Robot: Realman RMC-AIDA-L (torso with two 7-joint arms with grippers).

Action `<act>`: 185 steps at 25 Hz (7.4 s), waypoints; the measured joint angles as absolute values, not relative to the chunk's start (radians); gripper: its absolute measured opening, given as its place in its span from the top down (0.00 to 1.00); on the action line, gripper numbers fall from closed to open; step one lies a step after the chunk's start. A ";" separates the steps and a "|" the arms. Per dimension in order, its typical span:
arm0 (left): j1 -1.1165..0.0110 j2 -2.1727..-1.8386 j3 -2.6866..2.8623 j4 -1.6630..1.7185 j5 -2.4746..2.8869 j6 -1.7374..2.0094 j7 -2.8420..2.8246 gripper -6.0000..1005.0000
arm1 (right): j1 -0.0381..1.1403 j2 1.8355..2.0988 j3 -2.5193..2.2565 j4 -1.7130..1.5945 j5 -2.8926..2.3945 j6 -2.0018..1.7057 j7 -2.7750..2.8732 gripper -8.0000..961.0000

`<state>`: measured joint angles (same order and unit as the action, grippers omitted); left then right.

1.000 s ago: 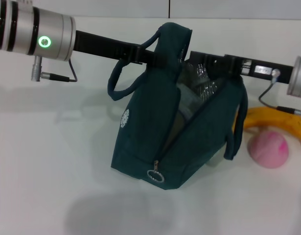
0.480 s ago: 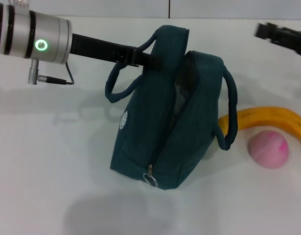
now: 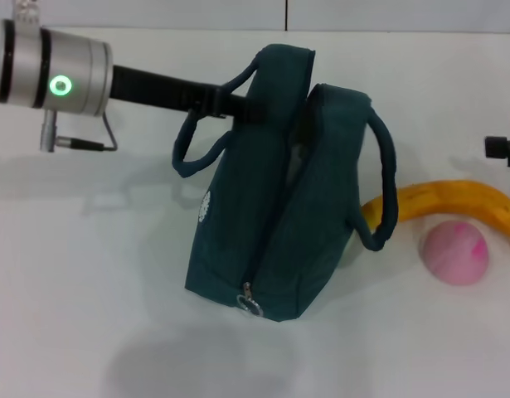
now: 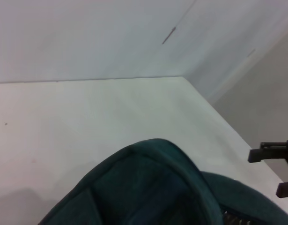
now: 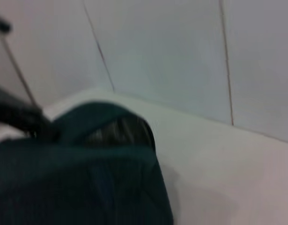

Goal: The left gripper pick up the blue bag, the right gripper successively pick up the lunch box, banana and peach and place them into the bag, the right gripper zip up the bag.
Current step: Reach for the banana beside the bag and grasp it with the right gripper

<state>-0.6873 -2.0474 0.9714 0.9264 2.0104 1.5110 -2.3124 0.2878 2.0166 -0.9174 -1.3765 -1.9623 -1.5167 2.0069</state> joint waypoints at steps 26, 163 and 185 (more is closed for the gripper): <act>-0.705 -2.049 0.971 0.925 2.010 1.482 -2.312 0.95 | 0.371 2.014 -1.132 -1.482 -2.443 -1.473 2.224 0.17; -0.732 -2.047 0.971 0.928 2.009 1.462 -2.317 0.95 | 0.481 2.001 -0.842 -1.234 -2.471 -1.610 2.113 0.59; -0.732 -2.046 0.971 0.927 2.010 1.462 -2.315 0.95 | 0.573 2.011 -0.865 -1.128 -2.564 -1.554 2.092 0.35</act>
